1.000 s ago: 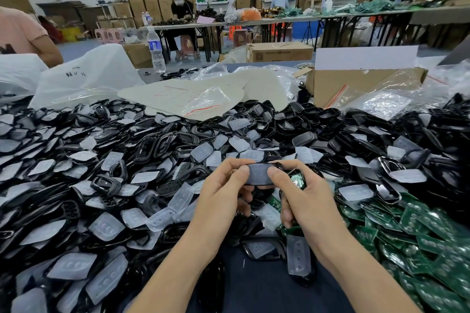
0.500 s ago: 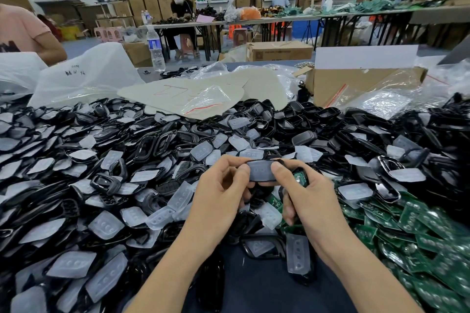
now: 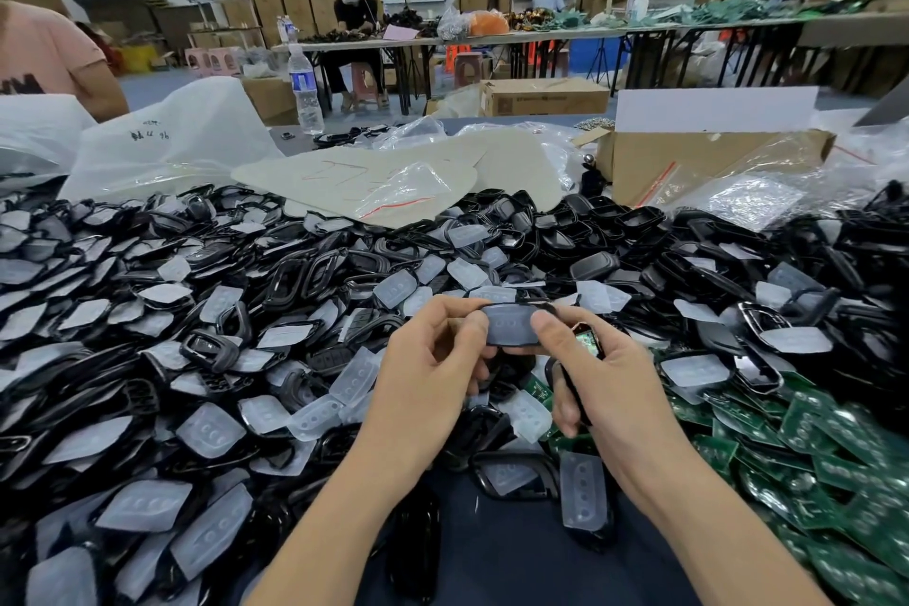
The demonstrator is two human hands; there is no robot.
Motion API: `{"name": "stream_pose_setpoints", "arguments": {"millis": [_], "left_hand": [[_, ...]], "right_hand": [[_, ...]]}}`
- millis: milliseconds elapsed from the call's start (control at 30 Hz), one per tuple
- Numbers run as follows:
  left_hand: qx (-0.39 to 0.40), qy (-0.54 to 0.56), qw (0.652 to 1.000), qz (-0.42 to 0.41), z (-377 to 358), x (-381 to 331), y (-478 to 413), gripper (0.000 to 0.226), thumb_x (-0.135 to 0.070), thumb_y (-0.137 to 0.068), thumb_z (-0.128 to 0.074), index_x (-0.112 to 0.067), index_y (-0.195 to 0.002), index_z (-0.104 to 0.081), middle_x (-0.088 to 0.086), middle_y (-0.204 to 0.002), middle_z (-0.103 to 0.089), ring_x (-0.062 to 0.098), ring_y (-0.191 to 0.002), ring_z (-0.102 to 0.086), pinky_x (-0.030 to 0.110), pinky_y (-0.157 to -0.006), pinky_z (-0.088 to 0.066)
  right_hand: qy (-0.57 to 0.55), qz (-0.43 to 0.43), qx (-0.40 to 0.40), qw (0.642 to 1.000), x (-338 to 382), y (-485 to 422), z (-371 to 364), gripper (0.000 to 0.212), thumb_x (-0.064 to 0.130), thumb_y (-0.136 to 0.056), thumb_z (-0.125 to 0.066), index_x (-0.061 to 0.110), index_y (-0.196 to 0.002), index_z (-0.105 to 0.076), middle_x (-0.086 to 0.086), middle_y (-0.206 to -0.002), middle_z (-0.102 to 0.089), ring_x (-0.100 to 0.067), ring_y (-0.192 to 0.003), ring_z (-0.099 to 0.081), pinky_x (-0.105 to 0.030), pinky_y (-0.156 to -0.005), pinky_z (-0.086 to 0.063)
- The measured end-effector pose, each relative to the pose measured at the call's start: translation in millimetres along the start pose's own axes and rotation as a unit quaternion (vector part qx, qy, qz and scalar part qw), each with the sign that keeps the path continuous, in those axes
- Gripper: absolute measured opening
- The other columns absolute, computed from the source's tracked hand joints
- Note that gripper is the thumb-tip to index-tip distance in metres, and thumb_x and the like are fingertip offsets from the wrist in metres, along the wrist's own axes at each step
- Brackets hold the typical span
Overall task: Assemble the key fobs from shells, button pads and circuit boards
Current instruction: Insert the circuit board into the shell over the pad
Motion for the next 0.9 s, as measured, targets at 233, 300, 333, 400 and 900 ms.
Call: {"name": "stream_pose_setpoints", "arguments": {"millis": [233, 300, 333, 400, 900], "left_hand": [[-0.021, -0.158, 0.98, -0.118, 5, -22, 7, 0.019, -0.027, -0.098, -0.062, -0.044, -0.108, -0.062, -0.02, -0.099, -0.07, 0.004, -0.088, -0.068, 0.018, -0.073, -0.053], [-0.064, -0.232, 0.951, -0.195, 11, -37, 14, 0.015, -0.029, -0.097, -0.059, -0.04, -0.107, -0.059, -0.028, -0.106, -0.068, 0.0, -0.09, -0.066, 0.012, -0.074, -0.05], [-0.079, -0.25, 0.938, -0.226, 13, -43, 17, 0.012, -0.03, -0.097, -0.056, -0.038, -0.107, -0.057, -0.032, -0.112, -0.066, -0.002, -0.09, -0.065, 0.01, -0.075, -0.049], [-0.089, -0.262, 0.917, -0.288, 13, -54, 24, 0.007, -0.028, -0.098, -0.053, -0.031, -0.105, -0.053, -0.036, -0.122, -0.062, -0.006, -0.093, -0.065, 0.009, -0.075, -0.048], [-0.135, -0.23, 0.889, -0.372, 17, -73, 40, 0.016, -0.015, -0.095, -0.06, -0.025, -0.1, -0.048, -0.03, -0.129, -0.061, -0.008, -0.116, -0.06, 0.005, -0.092, -0.042]], "right_hand": [[0.212, 0.229, -0.092, 0.946, 42, 20, 6, 0.009, 0.047, -0.089, -0.069, 0.043, -0.097, -0.068, 0.02, -0.075, -0.068, -0.002, -0.057, -0.061, -0.01, -0.052, -0.043], [0.301, 0.348, -0.087, 0.884, 60, 36, -8, 0.01, 0.041, -0.094, -0.065, 0.037, -0.103, -0.062, 0.032, -0.093, -0.07, 0.005, -0.077, -0.067, -0.005, -0.06, -0.047], [0.325, 0.397, -0.081, 0.854, 65, 44, -14, 0.012, 0.036, -0.096, -0.062, 0.032, -0.106, -0.06, 0.032, -0.107, -0.068, 0.006, -0.082, -0.068, -0.006, -0.062, -0.049], [0.352, 0.476, -0.077, 0.802, 73, 56, -19, 0.011, 0.028, -0.098, -0.06, 0.023, -0.107, -0.056, 0.02, -0.122, -0.064, 0.001, -0.076, -0.069, -0.011, -0.059, -0.052], [0.388, 0.567, -0.09, 0.721, 85, 76, -28, 0.015, 0.013, -0.094, -0.062, 0.018, -0.096, -0.047, 0.005, -0.123, -0.061, -0.012, -0.043, -0.055, -0.022, -0.039, -0.038]]}}
Point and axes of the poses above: each hand's wrist, its own y-axis away from the middle knuckle, its own z-axis out of the back of the hand, x = y × z, the point moved 10 cm from there along -y, towards the middle knuckle
